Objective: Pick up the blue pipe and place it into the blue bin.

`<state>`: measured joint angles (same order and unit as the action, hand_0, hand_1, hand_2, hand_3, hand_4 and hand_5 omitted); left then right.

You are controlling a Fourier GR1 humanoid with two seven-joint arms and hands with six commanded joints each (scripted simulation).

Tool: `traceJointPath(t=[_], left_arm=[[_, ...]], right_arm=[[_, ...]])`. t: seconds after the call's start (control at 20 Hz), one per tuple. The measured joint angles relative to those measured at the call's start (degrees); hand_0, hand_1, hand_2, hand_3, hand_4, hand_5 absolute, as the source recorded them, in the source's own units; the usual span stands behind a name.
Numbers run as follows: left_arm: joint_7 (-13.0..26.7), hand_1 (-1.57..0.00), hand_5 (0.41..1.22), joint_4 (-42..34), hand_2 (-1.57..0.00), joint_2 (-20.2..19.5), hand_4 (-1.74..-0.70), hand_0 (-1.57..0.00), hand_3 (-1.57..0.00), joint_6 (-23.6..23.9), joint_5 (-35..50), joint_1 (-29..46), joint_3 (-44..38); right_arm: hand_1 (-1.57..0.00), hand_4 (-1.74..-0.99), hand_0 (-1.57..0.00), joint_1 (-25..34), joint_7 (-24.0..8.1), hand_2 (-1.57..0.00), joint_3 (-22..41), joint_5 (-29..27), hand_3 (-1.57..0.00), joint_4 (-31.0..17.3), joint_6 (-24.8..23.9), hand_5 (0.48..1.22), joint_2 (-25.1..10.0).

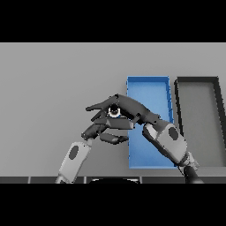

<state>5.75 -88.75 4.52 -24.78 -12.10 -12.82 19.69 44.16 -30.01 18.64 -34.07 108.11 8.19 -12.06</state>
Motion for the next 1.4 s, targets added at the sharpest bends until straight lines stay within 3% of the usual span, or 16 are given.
traceJointPath(t=[0.15, 0.4, 0.6, 0.75, 1.1, 1.4], left_arm=[[0.1, 0.00, 0.435, 0.9, 0.00, -0.4, -0.91, 0.00, 0.00, -0.6, 0.4, -0.3, -0.5], [1.0, 0.00, 0.425, 0.2, 0.00, -1.0, -0.89, 0.00, 0.00, -0.4, 0.0, -0.4, -0.7], [0.8, 0.00, 0.411, -0.8, 0.00, -1.6, -0.88, 0.00, 0.00, -1.1, 0.7, 0.0, -0.9], [-1.0, 0.00, 0.415, -0.2, 0.00, -1.8, -0.87, 0.00, 0.00, -0.1, -1.1, 0.6, -0.2], [0.1, 0.00, 0.422, -0.4, 0.00, -1.1, -0.88, 0.00, 0.00, -0.1, -0.6, 1.0, 0.1], [-0.4, 0.00, 0.425, -1.1, 0.00, -1.2, -0.88, 0.00, 0.00, -0.2, -0.3, 1.7, 0.3]], right_arm=[[-1.57, -1.741, -1.57, 8.4, 1.1, -1.57, -5.5, -6.3, -1.57, -3.9, 0.5, 1.221, -2.5], [-1.57, -1.741, -1.57, 15.9, 3.0, -1.57, -12.4, -1.8, -1.57, -12.2, -5.1, 1.221, -9.2], [-1.57, -1.741, -1.57, 14.9, 2.9, -1.57, -16.0, -0.2, -1.57, -18.7, -5.0, 1.221, -14.1], [-1.57, -1.741, -1.57, 10.0, 3.1, -1.57, -18.0, 0.5, -1.57, -21.7, -3.9, 1.221, -17.4], [-1.57, -1.741, -1.57, -7.7, 0.7, -1.57, -18.1, 0.8, -1.57, -16.1, -6.6, 1.221, -19.4], [-1.57, -1.741, -1.57, -19.4, -4.9, -1.57, -15.7, 3.8, -1.57, -10.3, -14.7, 1.221, -19.6]])
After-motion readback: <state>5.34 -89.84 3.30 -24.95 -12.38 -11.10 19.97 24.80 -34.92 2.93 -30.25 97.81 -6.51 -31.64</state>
